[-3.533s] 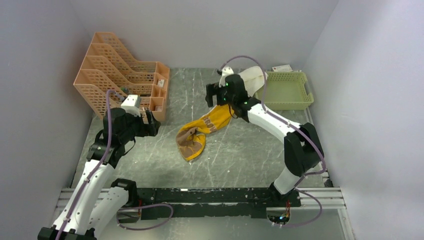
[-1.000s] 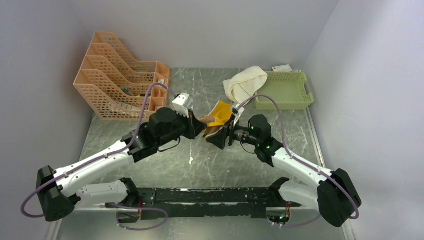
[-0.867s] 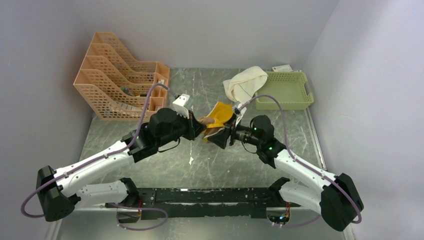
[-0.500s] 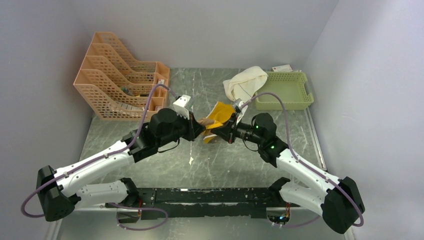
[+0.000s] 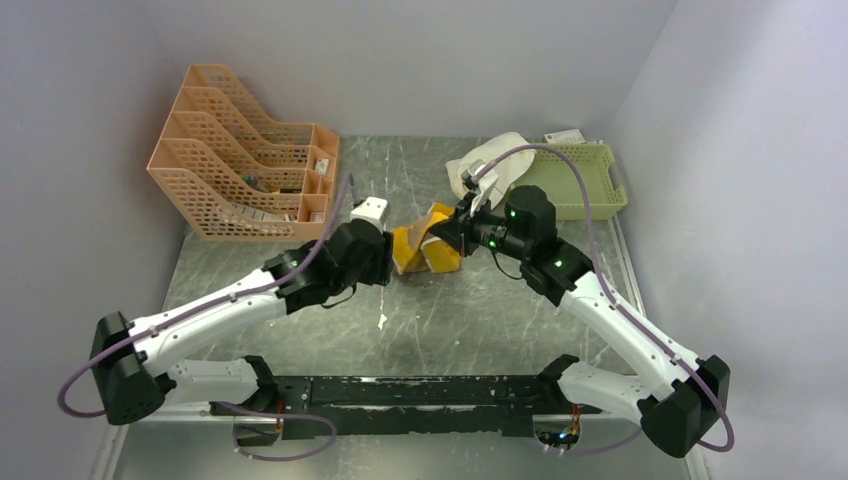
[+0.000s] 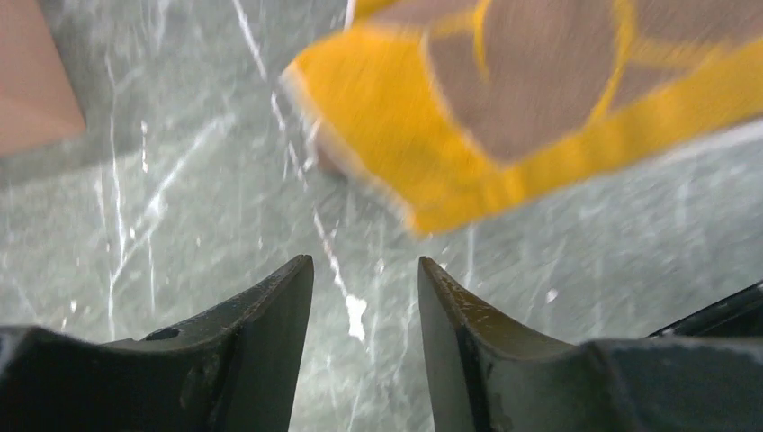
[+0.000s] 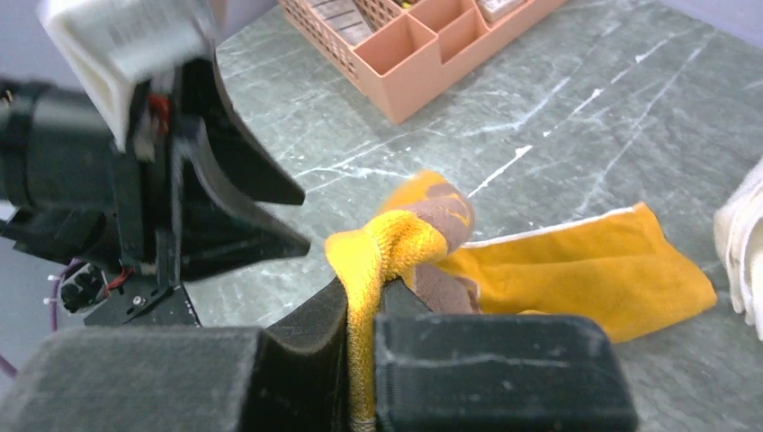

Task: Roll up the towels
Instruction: Flatten out the towel at the center of the board.

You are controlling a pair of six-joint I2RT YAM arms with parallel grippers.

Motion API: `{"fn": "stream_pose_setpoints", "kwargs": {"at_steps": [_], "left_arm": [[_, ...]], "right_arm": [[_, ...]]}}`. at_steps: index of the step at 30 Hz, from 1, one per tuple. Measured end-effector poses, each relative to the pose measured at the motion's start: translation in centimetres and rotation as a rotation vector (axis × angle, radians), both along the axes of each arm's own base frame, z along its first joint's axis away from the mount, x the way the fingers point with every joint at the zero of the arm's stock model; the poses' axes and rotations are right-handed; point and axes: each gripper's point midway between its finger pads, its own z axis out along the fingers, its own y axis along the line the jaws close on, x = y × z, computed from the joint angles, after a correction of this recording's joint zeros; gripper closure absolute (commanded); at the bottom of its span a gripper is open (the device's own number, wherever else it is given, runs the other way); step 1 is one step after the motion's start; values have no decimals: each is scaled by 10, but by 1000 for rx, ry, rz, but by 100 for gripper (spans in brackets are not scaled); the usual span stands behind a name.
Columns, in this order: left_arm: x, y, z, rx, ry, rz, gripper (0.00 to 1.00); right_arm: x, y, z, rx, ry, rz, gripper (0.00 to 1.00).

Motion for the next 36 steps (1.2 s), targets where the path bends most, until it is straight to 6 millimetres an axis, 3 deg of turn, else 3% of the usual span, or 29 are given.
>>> {"fn": "stream_pose_setpoints", "kwargs": {"at_steps": [3,6,13,16,25,32,36], "left_arm": [[-10,8,-29,106,58,8,37],[-18,12,-35,123,78,2,35],[-42,-3,1,-108,14,-136,35],[-46,-16,7,-147,-18,-200,36],[-38,-53,-47,5,-22,-331,35],[-23,-60,-39,16,-111,-321,36],[-14,-56,-44,54,-128,-285,37]], "right_arm": [[4,-2,-4,-37,40,-26,100],[4,-6,-17,-89,105,-42,100],[4,-7,-20,-138,166,-48,100],[1,-7,-18,-138,173,-39,100],[-8,-5,-17,-136,195,3,100],[-17,-5,-14,-129,200,31,100],[-20,-4,-11,-121,198,47,100]]}}
